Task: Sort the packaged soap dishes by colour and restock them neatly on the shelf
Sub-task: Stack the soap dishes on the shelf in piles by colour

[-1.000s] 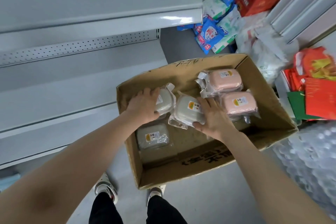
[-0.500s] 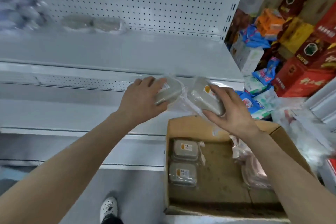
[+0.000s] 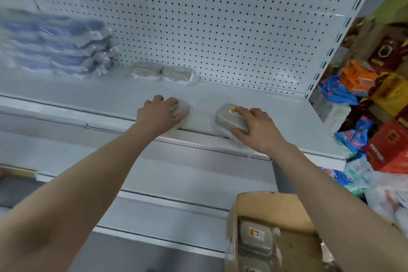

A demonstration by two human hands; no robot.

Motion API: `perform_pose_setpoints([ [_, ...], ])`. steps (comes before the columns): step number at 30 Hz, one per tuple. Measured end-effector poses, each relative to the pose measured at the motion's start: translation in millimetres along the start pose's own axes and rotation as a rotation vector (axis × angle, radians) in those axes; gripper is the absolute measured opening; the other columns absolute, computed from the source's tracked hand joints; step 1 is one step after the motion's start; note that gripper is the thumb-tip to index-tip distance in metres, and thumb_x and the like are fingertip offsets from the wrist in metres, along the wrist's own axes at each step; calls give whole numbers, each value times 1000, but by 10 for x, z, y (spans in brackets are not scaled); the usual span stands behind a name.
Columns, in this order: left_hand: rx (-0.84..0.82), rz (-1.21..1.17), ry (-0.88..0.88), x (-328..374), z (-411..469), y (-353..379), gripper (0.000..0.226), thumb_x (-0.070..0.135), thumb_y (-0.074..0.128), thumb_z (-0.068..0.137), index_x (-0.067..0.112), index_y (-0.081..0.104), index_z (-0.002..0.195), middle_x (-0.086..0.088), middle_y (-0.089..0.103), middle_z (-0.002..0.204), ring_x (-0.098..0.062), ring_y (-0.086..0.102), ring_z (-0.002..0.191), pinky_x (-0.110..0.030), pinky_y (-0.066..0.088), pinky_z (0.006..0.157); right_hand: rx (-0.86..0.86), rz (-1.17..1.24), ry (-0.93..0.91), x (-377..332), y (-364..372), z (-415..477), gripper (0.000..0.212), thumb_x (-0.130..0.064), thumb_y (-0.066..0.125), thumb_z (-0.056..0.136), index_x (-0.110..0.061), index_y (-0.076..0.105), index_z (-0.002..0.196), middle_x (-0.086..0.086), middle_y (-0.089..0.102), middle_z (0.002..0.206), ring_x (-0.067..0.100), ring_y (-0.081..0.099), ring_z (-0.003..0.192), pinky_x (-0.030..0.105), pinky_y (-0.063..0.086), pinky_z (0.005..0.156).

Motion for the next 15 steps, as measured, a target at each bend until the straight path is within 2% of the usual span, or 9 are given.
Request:
perform_pose_setpoints([
  [4, -20, 25, 5, 117, 130, 57, 66, 75, 43, 81, 33, 51, 131, -7, 45, 129, -34, 45, 116, -45, 43, 95, -133, -118, 20, 23, 178, 183, 60, -43, 58, 88, -28, 40, 144, 12, 52, 125, 34, 50, 112, 38, 39, 96],
  [6, -64, -12, 28, 213, 146, 94, 67, 75, 38, 84, 25, 56, 126, -9, 41, 134, -35, 45, 118, -44, 42, 98, -156, -165, 36, 51, 199, 229, 60, -37, 55, 88, -27, 38, 144, 11, 52, 126, 33, 50, 114, 38, 38, 98],
  [8, -111, -89, 80, 313, 118, 107, 59, 63, 36, 93, 18, 57, 125, -12, 33, 145, -36, 47, 121, -41, 40, 100, -151, -192, 43, 60, 178, 251, 61, -32, 54, 85, -24, 38, 143, 10, 51, 126, 33, 49, 117, 39, 36, 100],
  [11, -113, -44, 208, 399, 20, 76, 40, 26, 44, 97, 16, 48, 135, -10, 34, 148, -32, 48, 121, -36, 42, 97, -149, -197, 40, 90, 163, 279, 59, -35, 54, 84, -24, 40, 140, 9, 51, 128, 31, 48, 119, 39, 35, 101],
  [13, -80, 81, 292, 405, -71, 48, 60, 9, 53, 87, 25, 39, 143, -2, 29, 152, -31, 41, 124, -37, 44, 96, -159, -183, 32, 115, 174, 298, 60, -46, 55, 84, -26, 40, 139, 5, 50, 131, 29, 46, 122, 39, 35, 102],
  [15, -43, 205, 407, 455, -95, 18, 78, 4, 58, 80, 32, 31, 147, 4, 21, 156, -30, 28, 133, -38, 43, 99, -185, -184, 27, 122, 199, 319, 66, -58, 54, 84, -29, 36, 141, 3, 47, 134, 27, 43, 126, 41, 34, 104],
])
Point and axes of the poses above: each hand's wrist, its own z-axis towards the middle knuckle, its own y-axis out of the palm, x = y × z, the point moved 8 cm from there along z, towards the middle knuckle
